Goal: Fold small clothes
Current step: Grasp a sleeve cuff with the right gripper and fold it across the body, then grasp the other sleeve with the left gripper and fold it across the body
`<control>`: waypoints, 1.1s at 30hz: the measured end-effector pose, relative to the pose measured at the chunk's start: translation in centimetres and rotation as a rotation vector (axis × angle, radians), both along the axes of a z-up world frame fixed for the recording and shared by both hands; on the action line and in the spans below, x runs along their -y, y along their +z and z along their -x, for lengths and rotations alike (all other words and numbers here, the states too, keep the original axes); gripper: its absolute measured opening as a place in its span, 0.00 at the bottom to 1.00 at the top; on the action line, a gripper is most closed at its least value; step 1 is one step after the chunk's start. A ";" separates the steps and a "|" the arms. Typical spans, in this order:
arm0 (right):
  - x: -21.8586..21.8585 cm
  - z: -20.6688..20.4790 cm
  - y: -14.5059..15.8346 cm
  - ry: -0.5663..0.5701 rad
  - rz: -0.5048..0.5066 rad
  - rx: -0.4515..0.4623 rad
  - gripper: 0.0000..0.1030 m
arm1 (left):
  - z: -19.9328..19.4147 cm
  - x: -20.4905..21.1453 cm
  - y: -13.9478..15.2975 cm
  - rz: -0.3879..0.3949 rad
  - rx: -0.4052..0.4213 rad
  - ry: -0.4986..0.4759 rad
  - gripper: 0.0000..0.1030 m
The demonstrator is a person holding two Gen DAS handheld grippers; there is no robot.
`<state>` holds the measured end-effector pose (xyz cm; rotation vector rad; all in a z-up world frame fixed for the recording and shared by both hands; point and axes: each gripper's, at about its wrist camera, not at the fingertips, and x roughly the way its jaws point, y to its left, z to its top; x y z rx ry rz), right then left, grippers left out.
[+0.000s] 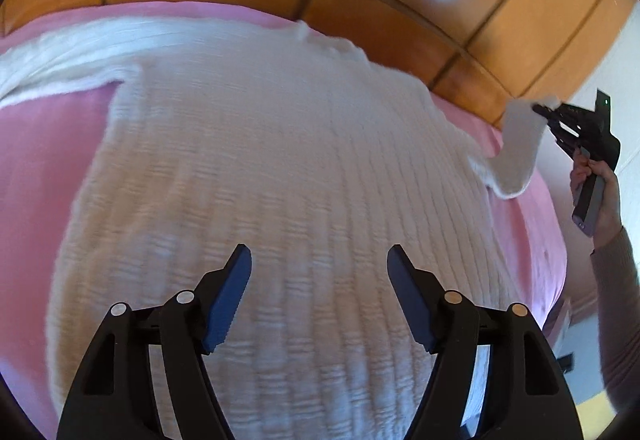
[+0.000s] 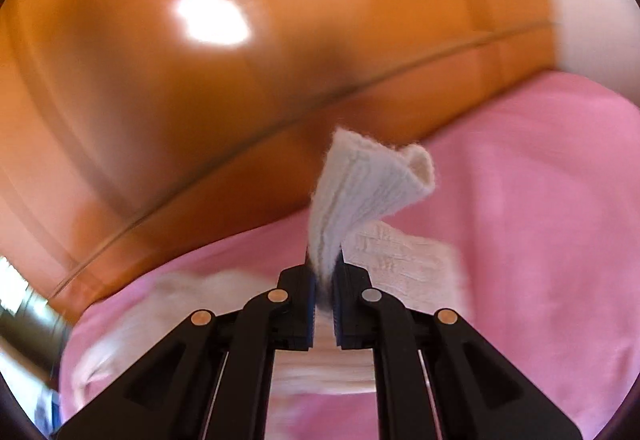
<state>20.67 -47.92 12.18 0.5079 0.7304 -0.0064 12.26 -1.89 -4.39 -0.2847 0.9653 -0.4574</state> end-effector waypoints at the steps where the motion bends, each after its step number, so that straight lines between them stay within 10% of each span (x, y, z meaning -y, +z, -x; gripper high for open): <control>1: -3.3 -1.0 0.1 0.067 -0.006 0.008 0.06 | -0.3 -0.7 0.0 0.012 -0.003 0.010 0.73; 9: -22.1 -4.3 -2.2 0.438 -0.031 -0.031 0.12 | -2.5 -4.8 1.0 0.083 0.041 0.127 0.74; 11: -23.7 -4.4 -2.1 0.464 -0.064 -0.031 0.53 | -3.4 -5.0 1.1 0.083 0.045 0.135 0.74; 22: -11.2 2.2 -3.4 0.202 -0.055 -0.075 0.63 | -9.9 -3.5 0.1 0.094 0.027 0.103 0.73; 28: -3.3 5.8 -5.4 0.030 -0.049 -0.153 0.66 | -14.2 -1.7 -2.8 0.106 -0.090 0.093 0.16; 33: -3.6 4.5 -5.3 0.035 -0.031 -0.157 0.63 | -14.5 -1.0 0.9 0.117 0.061 0.064 0.10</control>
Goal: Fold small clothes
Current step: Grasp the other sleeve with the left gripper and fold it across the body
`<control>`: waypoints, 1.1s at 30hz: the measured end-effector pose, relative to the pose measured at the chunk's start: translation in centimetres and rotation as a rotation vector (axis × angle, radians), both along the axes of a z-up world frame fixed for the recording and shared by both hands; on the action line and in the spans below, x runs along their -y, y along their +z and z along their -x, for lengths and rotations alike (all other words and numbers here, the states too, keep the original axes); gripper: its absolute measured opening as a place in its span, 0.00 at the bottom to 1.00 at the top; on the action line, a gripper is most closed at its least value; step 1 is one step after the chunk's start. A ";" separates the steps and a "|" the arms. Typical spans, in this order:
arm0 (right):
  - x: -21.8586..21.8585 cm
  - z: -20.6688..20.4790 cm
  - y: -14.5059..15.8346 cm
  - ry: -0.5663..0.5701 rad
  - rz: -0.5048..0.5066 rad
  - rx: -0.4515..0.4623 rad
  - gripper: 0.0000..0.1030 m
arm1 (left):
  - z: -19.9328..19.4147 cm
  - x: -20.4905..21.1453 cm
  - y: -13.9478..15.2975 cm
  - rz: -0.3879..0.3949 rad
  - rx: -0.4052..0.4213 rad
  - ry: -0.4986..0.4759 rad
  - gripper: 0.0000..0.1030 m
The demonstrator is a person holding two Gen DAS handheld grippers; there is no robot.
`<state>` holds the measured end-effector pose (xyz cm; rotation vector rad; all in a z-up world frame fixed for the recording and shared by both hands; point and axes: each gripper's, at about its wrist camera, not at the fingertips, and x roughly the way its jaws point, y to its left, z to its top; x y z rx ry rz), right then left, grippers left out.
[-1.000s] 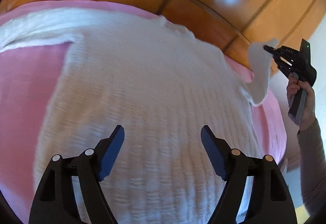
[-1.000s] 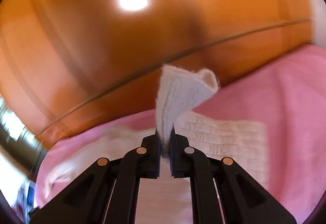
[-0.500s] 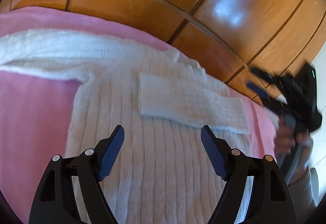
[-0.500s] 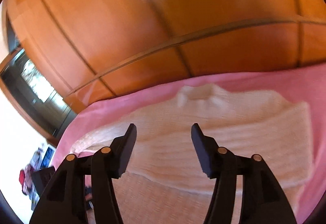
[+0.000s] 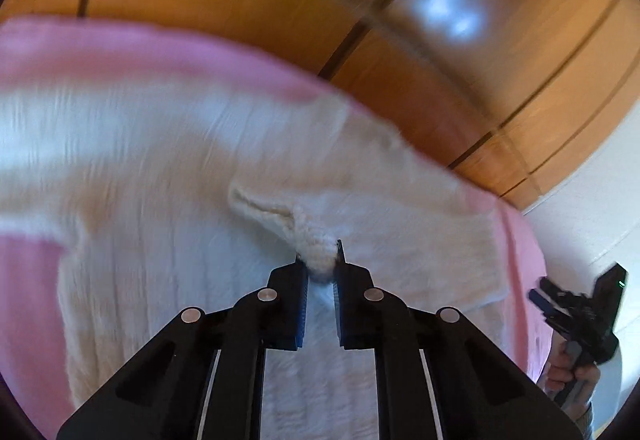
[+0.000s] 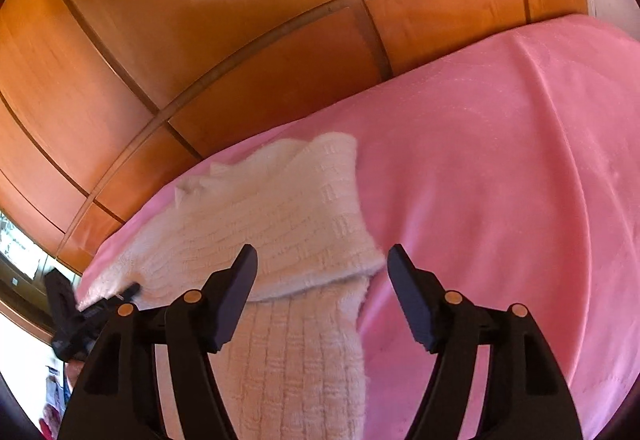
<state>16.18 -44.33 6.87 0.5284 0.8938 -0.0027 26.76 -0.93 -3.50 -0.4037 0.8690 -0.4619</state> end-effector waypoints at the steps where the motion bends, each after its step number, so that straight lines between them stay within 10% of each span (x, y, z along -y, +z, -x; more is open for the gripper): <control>1: -0.8 -1.0 -0.2 0.016 0.000 0.006 0.62 | 0.1 0.1 1.3 -0.007 0.045 -0.008 0.10; 7: -5.9 -6.0 -2.9 0.057 0.162 -0.041 0.59 | 0.6 -0.3 4.6 -0.052 0.201 -0.007 0.10; 14: -7.5 -7.2 -7.1 0.012 0.338 -0.090 0.62 | -2.1 -0.5 -2.3 -0.322 0.008 0.107 0.19; 21: -8.3 -7.1 -7.5 0.008 0.386 -0.072 0.65 | 0.6 -4.5 -2.9 -0.150 -0.044 0.181 0.54; 33: -8.3 -7.0 -7.5 0.003 0.394 -0.069 0.67 | 11.5 -20.3 -1.6 -0.023 -0.126 0.530 0.56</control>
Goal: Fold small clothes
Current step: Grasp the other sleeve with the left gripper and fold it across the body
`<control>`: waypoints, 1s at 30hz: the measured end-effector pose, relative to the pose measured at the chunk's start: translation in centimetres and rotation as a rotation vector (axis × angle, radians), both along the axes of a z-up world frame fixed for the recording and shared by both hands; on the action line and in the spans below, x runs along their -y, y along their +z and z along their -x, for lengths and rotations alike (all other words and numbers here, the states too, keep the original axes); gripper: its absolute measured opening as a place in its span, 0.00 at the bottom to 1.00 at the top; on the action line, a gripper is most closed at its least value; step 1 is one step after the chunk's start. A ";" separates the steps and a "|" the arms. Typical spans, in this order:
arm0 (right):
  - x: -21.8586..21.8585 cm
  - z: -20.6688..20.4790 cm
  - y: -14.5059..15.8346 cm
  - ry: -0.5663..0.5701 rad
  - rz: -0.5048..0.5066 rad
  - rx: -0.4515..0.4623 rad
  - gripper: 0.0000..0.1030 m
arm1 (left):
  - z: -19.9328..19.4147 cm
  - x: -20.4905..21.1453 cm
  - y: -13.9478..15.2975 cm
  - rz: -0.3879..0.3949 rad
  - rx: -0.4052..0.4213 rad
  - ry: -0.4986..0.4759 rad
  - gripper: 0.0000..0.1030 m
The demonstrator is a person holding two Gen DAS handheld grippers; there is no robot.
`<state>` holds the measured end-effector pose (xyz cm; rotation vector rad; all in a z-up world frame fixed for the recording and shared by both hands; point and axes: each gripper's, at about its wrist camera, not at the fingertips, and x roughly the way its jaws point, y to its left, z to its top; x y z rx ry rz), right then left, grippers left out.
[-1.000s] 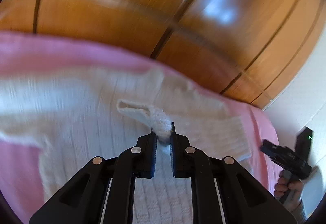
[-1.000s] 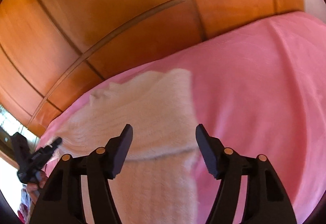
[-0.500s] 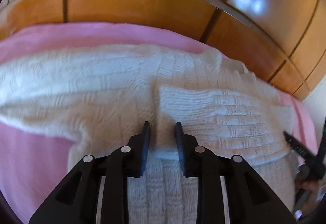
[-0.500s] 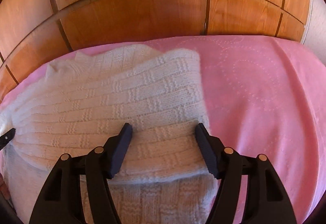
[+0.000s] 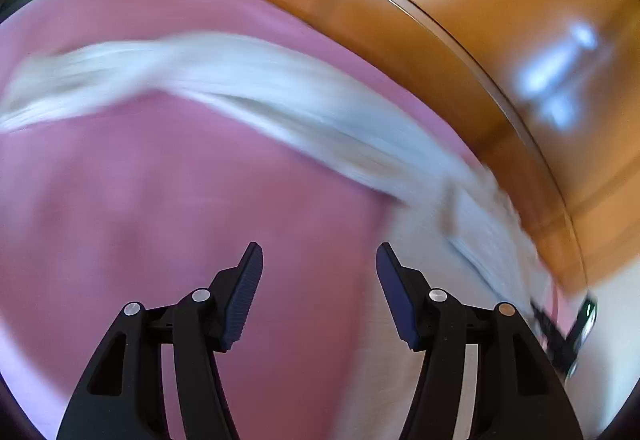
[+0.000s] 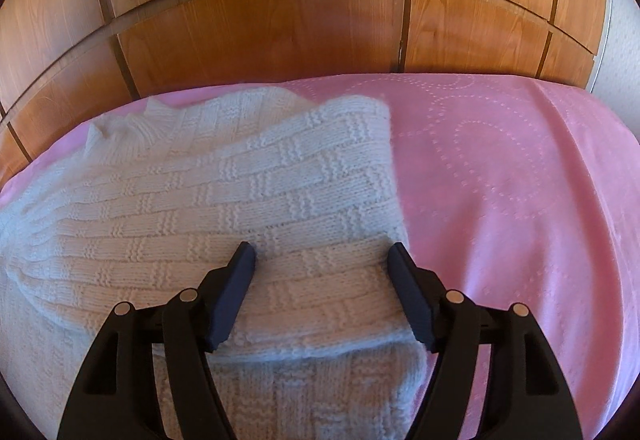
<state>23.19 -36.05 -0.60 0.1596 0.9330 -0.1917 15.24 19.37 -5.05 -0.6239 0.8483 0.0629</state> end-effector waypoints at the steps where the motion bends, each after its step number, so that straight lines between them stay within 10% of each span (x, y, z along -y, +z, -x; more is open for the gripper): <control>1: 0.0 0.0 0.0 0.000 0.000 0.000 0.67 | 0.8 -1.5 0.1 -0.017 -0.004 0.051 0.56; 7: -0.3 0.1 0.0 -0.004 0.014 -0.002 0.69 | 4.9 -10.3 0.6 -0.288 -0.091 0.288 0.54; 18: 0.9 0.3 -0.6 -0.081 -0.029 -0.036 0.90 | 1.5 -8.8 -0.4 -0.725 -0.124 -0.025 0.55; 22: 0.5 0.3 -0.6 -0.081 -0.007 -0.042 0.91 | -0.5 -9.3 -1.5 -0.770 -0.143 -0.079 0.55; 25: 0.4 0.4 -0.6 -0.084 -0.011 -0.043 0.92 | -1.9 -10.1 -1.4 -0.736 -0.180 -0.142 0.11; 30: 0.6 0.1 -0.5 -0.085 -0.023 -0.043 0.93 | -1.9 -9.9 2.4 -0.564 -0.188 -0.313 0.05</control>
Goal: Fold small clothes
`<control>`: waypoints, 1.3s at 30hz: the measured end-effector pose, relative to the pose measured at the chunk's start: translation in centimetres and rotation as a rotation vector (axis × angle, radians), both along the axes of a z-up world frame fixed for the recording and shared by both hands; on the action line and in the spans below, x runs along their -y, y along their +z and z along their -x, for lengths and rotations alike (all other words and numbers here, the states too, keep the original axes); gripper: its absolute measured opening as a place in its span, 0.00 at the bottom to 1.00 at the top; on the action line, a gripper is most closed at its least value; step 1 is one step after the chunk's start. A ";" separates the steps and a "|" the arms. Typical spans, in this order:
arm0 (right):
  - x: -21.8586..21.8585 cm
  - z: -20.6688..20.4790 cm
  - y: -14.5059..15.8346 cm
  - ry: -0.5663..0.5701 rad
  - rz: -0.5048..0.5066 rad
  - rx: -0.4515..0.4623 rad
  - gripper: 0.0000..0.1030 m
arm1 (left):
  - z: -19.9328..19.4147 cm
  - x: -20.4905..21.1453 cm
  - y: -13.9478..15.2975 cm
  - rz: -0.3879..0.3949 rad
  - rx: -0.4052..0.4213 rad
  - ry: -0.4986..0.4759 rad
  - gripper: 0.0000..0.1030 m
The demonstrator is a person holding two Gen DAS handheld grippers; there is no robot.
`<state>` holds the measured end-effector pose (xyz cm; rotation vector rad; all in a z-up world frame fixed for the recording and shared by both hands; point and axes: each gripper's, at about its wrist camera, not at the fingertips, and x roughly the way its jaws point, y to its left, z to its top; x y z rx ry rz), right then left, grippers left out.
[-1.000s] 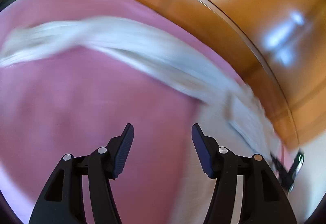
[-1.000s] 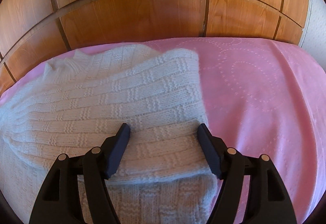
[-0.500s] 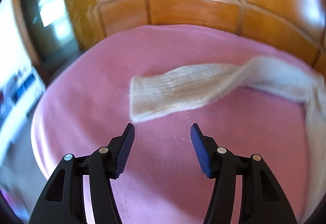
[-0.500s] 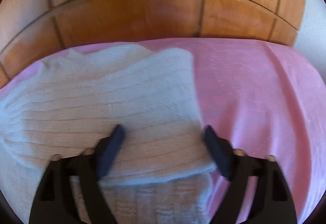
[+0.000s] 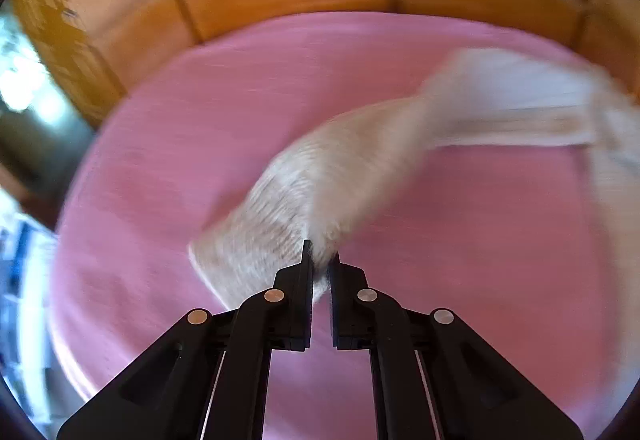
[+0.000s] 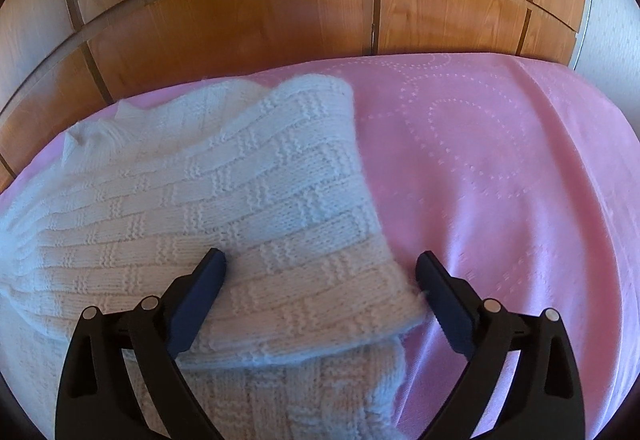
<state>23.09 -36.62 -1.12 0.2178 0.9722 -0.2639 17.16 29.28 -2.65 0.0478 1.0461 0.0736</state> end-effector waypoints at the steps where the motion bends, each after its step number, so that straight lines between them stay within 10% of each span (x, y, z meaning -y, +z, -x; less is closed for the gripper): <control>1: 0.2 0.0 0.0 -0.001 -0.010 0.001 0.93 | 0.7 0.0 1.8 0.117 -0.004 -0.044 0.05; 10: 1.1 0.1 -0.1 -0.004 -0.052 0.015 0.93 | 4.4 4.6 13.1 0.680 0.212 -0.206 0.05; 18: 2.1 0.5 -0.1 -0.005 -0.072 0.026 0.93 | 0.5 17.9 14.7 0.868 0.229 -0.381 0.05; 25: 2.8 1.0 0.0 -0.004 -0.086 0.031 0.93 | -5.3 30.3 10.9 0.792 0.088 -0.447 0.05; 28: 2.9 1.2 0.1 -0.004 -0.091 0.033 0.93 | -7.0 32.9 7.7 0.753 0.018 -0.404 0.35; 30: 3.1 1.2 0.0 -0.003 -0.097 0.035 0.93 | -7.4 32.3 6.3 0.776 0.004 -0.349 0.51; 39: 3.4 4.2 4.0 0.016 -0.132 0.170 0.72 | -1.8 24.6 2.2 0.654 0.125 -0.171 0.51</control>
